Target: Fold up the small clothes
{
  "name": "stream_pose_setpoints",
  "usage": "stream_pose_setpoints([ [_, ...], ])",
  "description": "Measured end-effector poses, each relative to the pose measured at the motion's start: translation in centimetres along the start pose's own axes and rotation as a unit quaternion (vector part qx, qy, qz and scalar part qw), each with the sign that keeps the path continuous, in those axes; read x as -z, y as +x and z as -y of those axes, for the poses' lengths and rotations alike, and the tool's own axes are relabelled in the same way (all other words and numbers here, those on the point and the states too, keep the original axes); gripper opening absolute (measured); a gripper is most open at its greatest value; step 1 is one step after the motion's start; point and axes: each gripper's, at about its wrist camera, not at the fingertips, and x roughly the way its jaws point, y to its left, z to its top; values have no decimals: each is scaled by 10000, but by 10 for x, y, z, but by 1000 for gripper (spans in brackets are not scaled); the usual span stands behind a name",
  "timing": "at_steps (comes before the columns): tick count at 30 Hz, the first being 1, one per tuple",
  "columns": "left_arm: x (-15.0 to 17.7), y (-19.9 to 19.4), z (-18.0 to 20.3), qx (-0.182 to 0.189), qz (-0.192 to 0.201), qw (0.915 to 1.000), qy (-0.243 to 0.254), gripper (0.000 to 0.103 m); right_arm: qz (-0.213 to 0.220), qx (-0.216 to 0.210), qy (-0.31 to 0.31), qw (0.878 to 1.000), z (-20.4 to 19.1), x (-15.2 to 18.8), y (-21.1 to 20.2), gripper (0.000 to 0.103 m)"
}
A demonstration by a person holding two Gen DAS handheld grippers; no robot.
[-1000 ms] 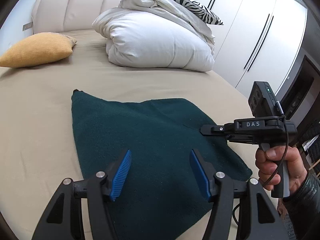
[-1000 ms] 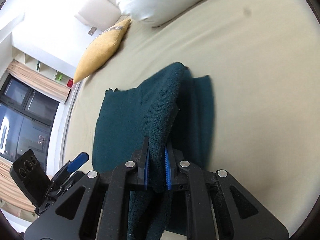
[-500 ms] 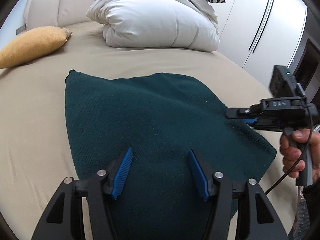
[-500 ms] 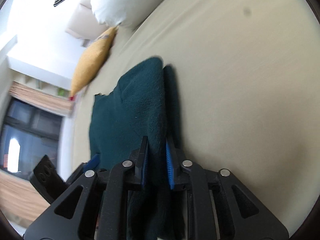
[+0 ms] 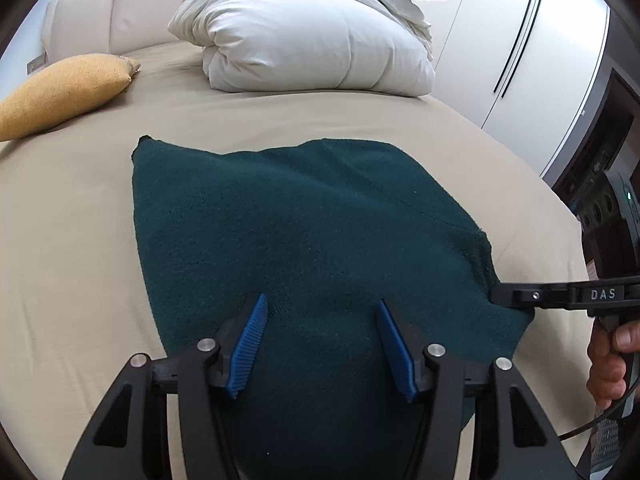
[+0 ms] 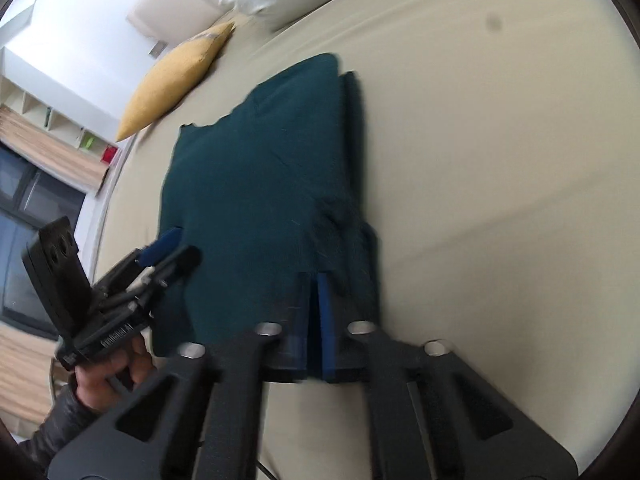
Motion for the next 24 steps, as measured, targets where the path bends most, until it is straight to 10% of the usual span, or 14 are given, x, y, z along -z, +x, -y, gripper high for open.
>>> stream_pose_setpoints([
  [16, -13, -29, 2, -319, 222, 9992, 73, 50, 97, -684, 610, 9957, 31, 42, 36, 0],
  [24, -30, 26, -9, -650, -73, 9977, 149, 53, 192, -492, 414, 9977, 15, 38, 26, 0],
])
